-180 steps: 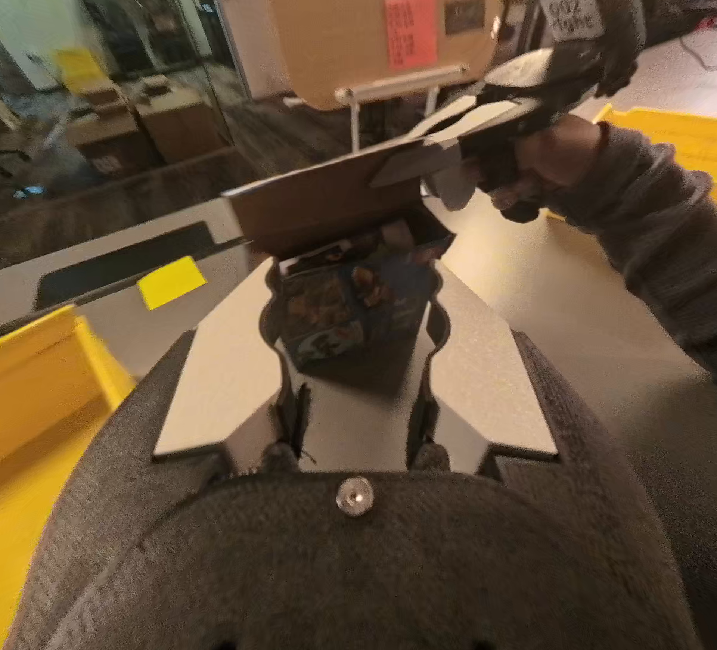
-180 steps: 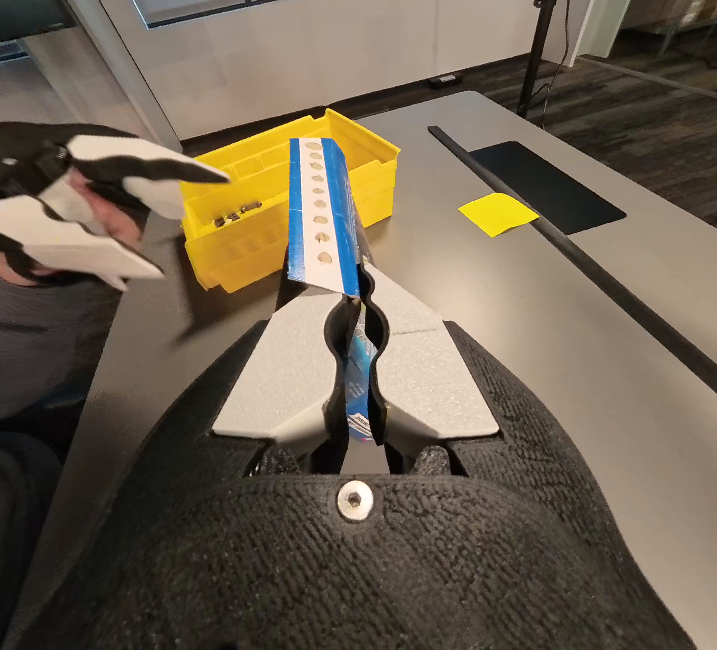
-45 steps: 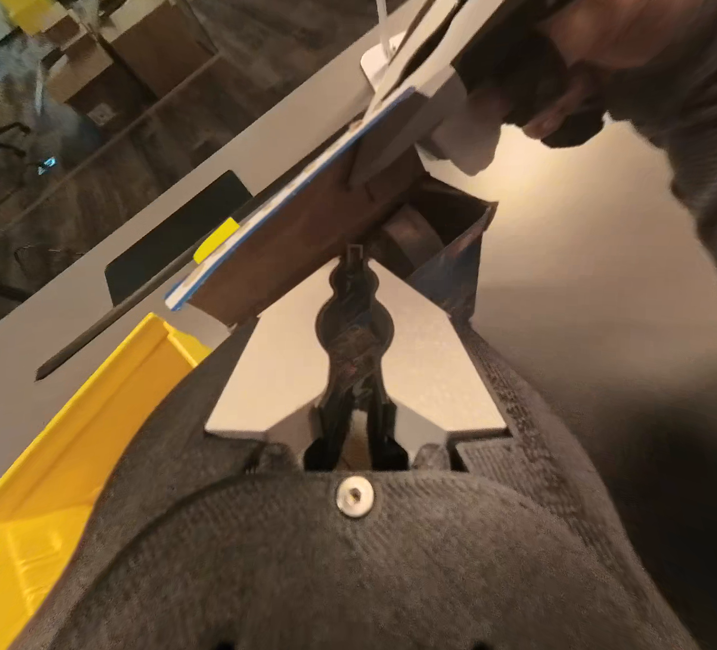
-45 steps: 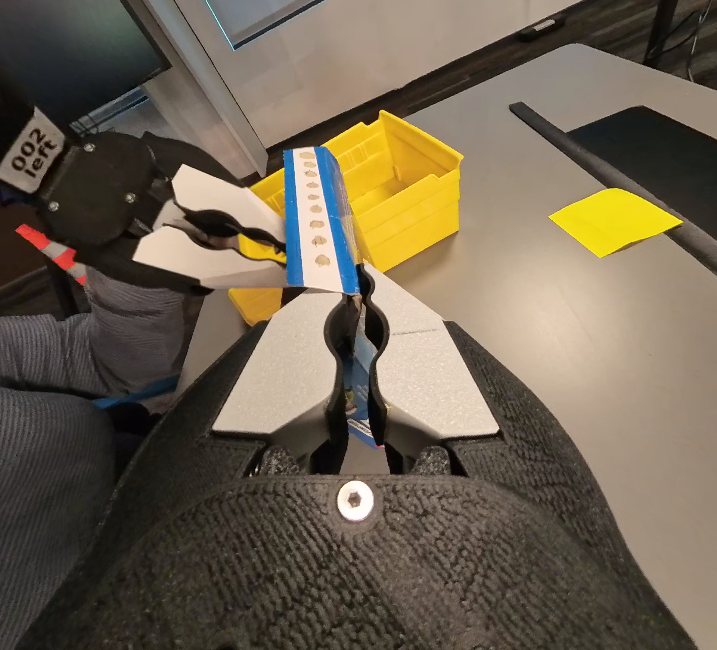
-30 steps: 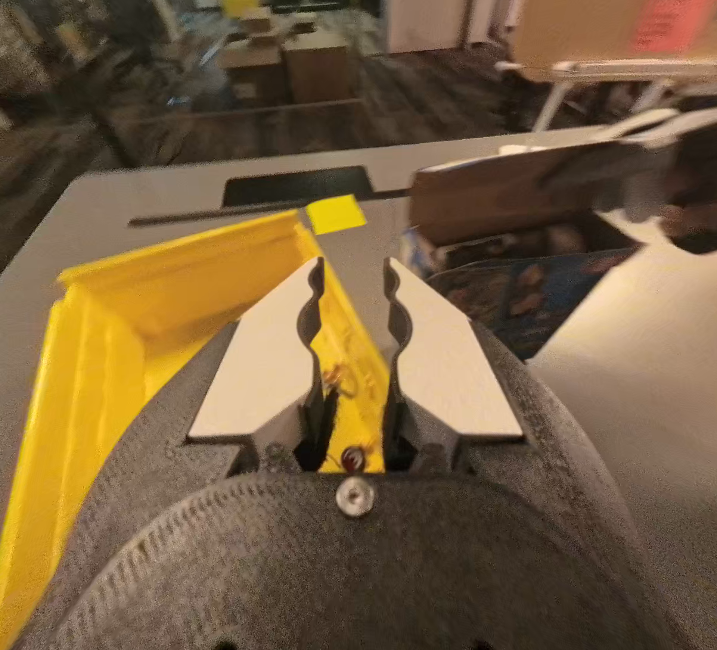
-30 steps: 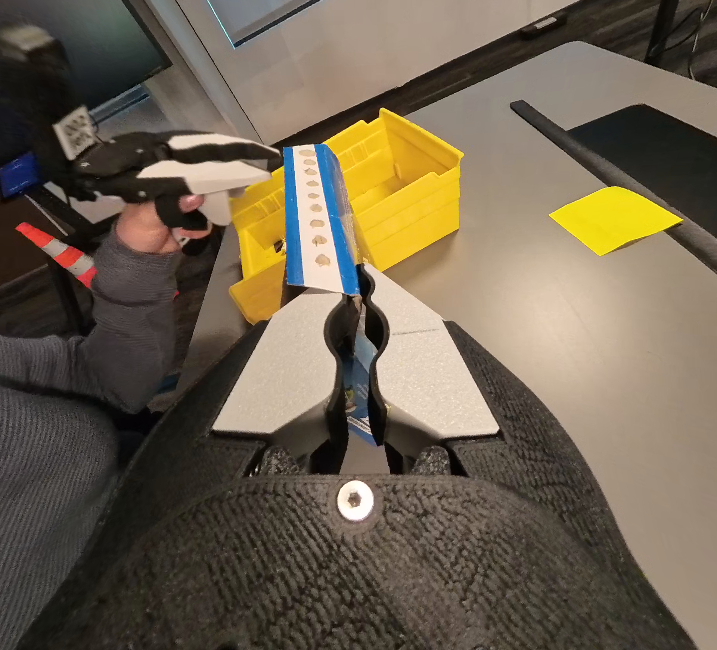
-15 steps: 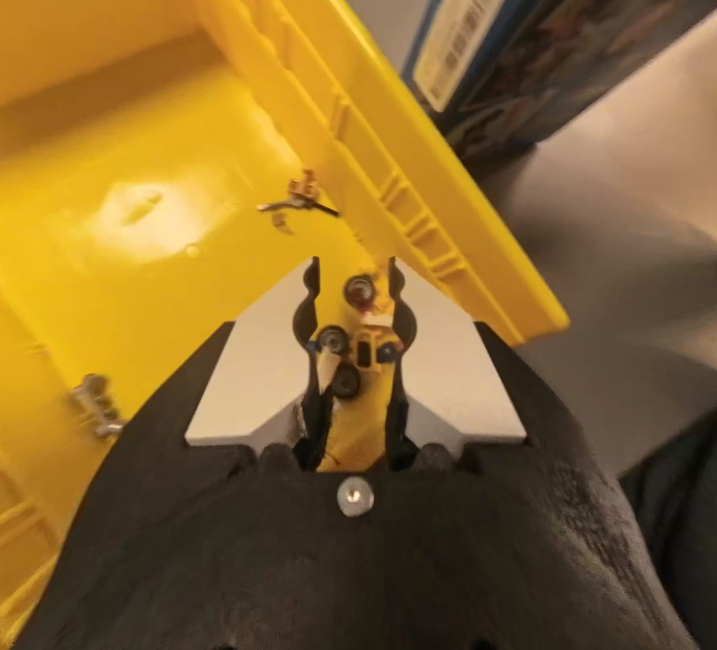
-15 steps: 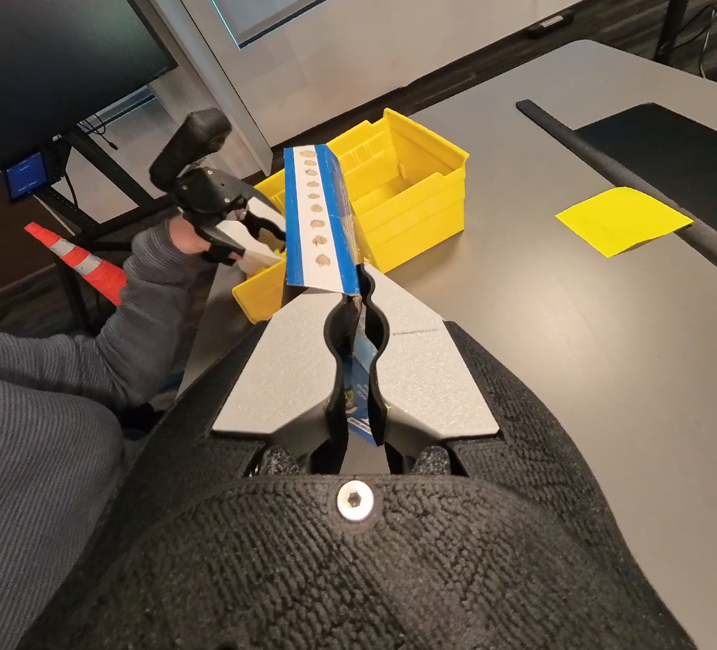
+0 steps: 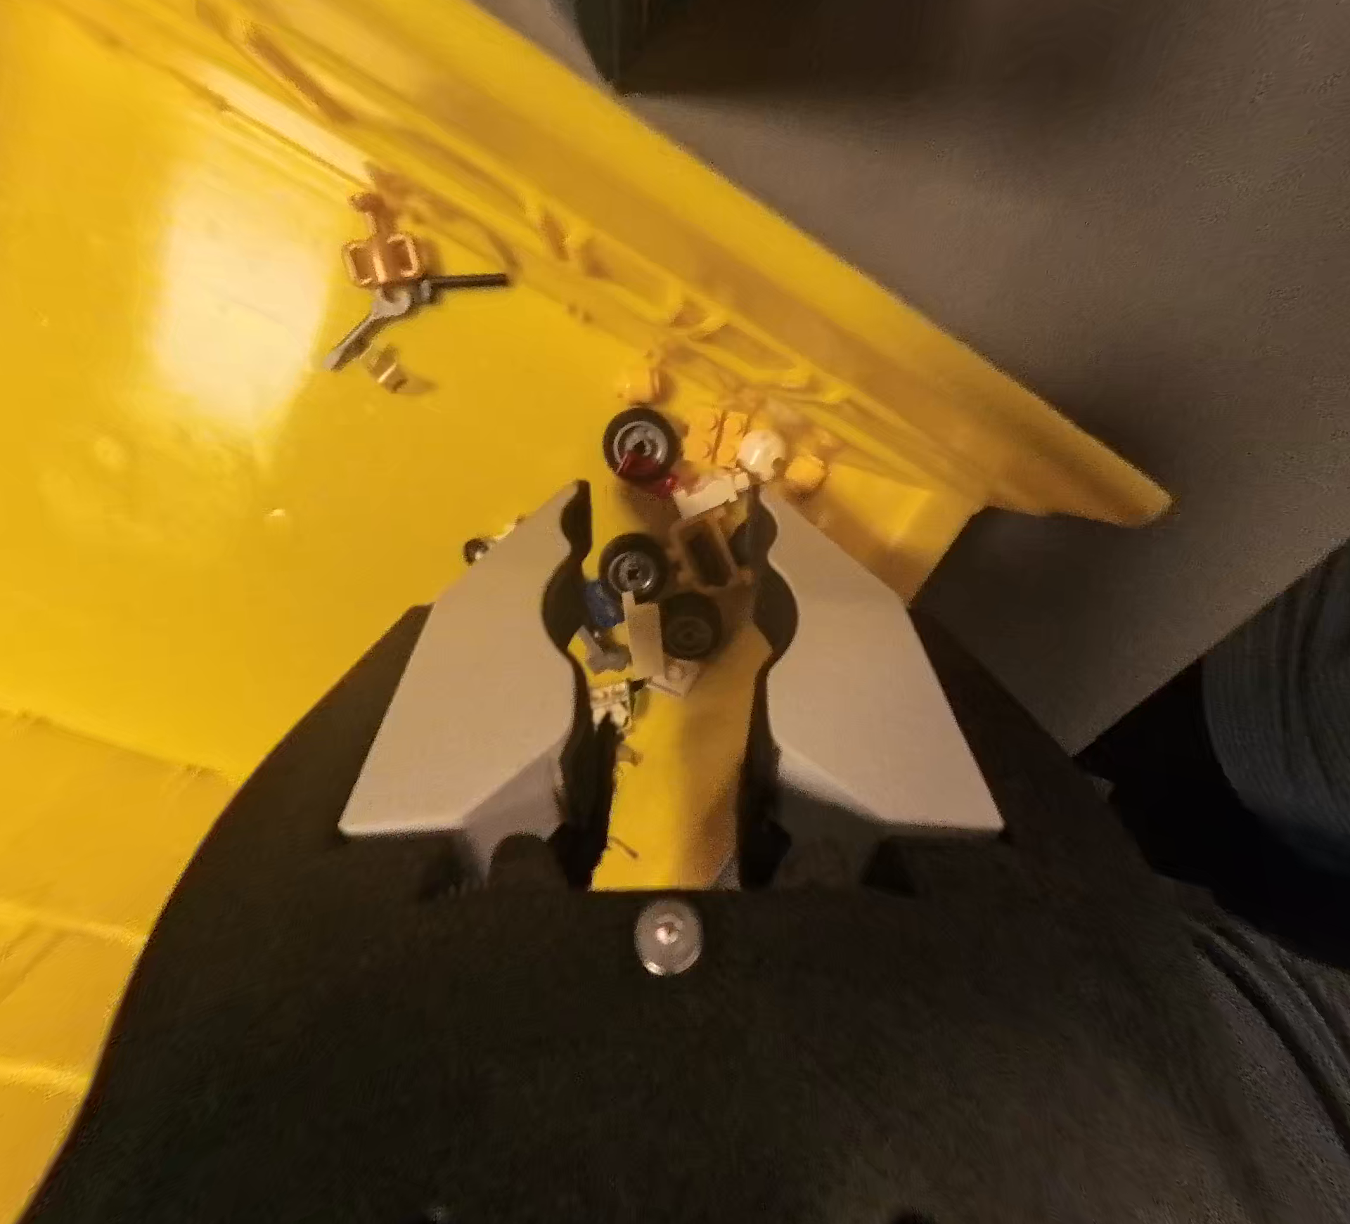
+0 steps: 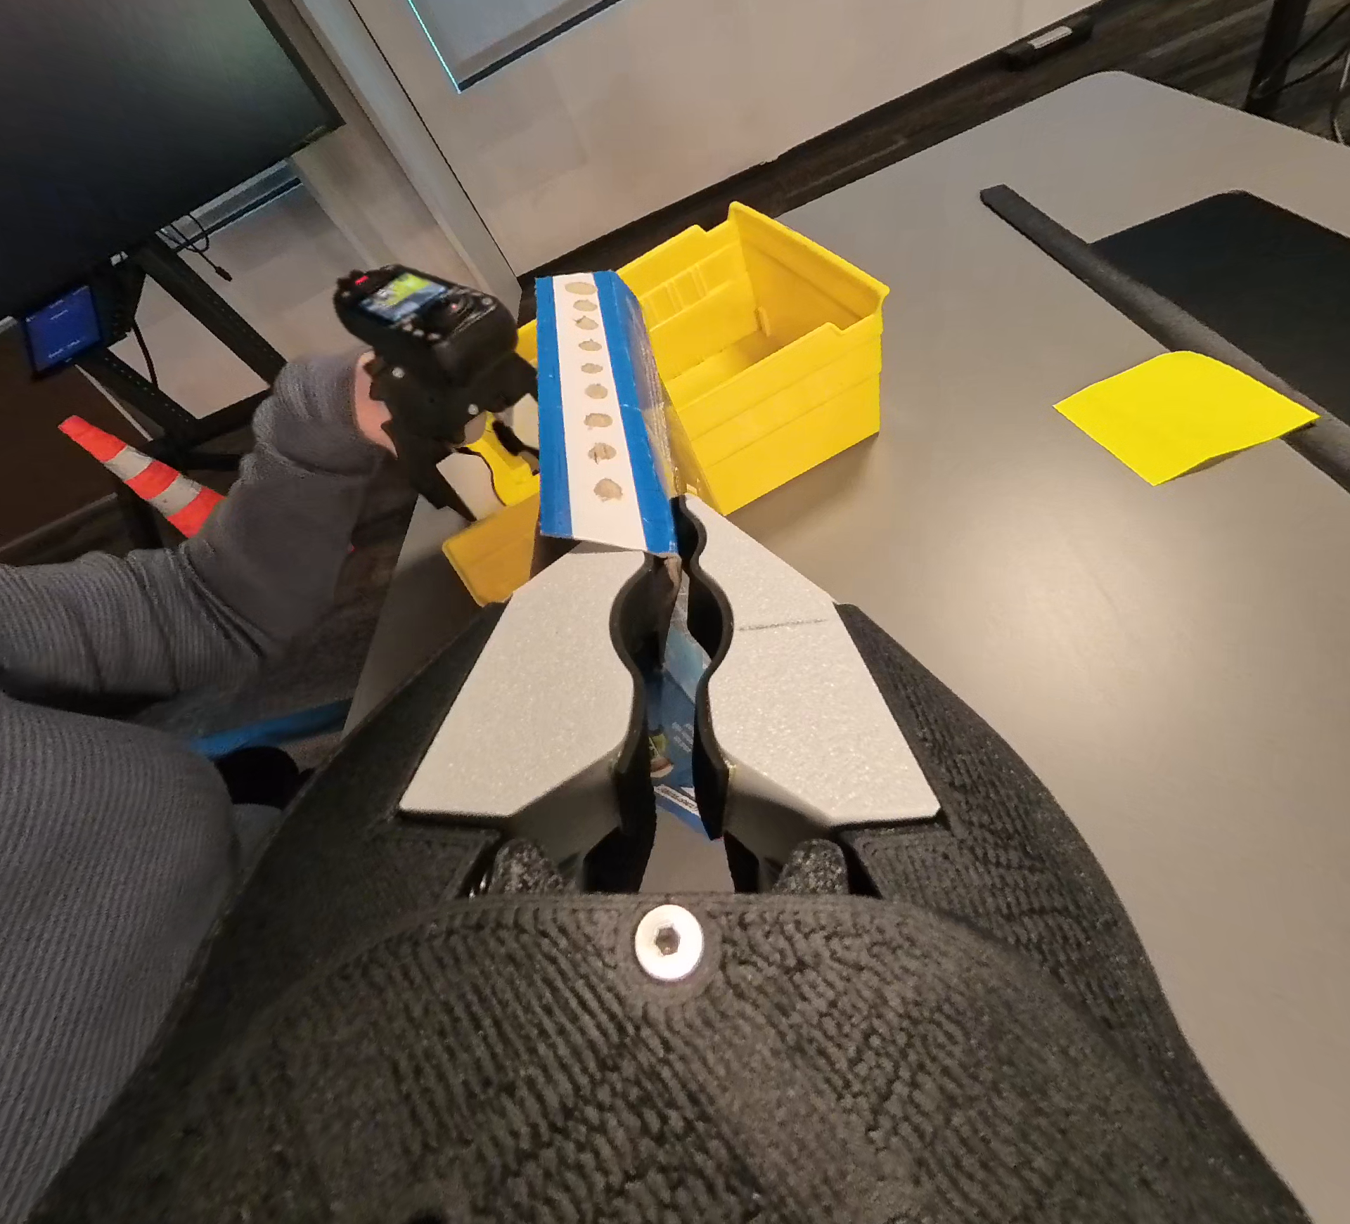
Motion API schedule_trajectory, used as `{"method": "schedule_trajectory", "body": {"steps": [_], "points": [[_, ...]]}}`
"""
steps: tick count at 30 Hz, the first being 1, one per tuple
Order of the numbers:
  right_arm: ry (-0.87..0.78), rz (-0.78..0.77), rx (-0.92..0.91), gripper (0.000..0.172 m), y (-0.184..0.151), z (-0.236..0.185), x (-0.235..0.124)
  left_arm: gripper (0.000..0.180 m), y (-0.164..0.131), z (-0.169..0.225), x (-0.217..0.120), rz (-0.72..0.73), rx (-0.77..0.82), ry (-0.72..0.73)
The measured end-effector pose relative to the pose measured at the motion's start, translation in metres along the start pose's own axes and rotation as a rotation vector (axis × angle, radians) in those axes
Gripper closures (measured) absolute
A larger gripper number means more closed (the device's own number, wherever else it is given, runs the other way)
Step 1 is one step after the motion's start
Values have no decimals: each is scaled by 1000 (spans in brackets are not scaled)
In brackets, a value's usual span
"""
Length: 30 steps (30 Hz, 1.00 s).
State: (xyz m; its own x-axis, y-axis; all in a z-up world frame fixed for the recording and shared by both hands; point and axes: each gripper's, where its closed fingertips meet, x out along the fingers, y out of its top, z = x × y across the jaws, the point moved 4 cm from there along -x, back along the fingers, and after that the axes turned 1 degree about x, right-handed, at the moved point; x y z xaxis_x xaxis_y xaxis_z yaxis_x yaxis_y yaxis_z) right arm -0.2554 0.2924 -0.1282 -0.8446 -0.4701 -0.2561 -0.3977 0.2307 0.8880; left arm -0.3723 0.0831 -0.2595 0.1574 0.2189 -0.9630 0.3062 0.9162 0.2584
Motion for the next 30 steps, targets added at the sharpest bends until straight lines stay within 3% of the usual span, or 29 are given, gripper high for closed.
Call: {"method": "schedule_trajectory", "body": {"steps": [6, 8, 15, 17, 20, 23, 25, 27, 30], "points": [[5, 0, 2, 172, 0, 0, 0, 138, -5, -5, 12, -71, 111, -12], [7, 0, 2, 172, 0, 0, 1, 148, 1, -2, 13, -17, 169, -23], [12, -3, 0, 172, 0, -1, 1, 152, 4, -3, 14, 13, 176, -14], [12, -2, 2, 172, 0, -1, 1, 177, 0, -3, 12, -9, 197, 14], [13, -3, 1, 172, 0, -1, 1, 177, 1, -4, 7, 33, 217, 77], [14, -3, 1, 172, 0, -1, 1, 177, 10, -9, -15, 158, 188, 172], [12, -4, -2, 172, 0, -1, 1, 177, 17, -20, -43, 268, 142, 349], [11, -5, -3, 172, 0, -2, 1, 177, 34, -20, -84, 495, 114, 499], [13, -5, -2, 172, 0, -2, 2, 177, 69, 11, -134, 838, 193, 496]]}}
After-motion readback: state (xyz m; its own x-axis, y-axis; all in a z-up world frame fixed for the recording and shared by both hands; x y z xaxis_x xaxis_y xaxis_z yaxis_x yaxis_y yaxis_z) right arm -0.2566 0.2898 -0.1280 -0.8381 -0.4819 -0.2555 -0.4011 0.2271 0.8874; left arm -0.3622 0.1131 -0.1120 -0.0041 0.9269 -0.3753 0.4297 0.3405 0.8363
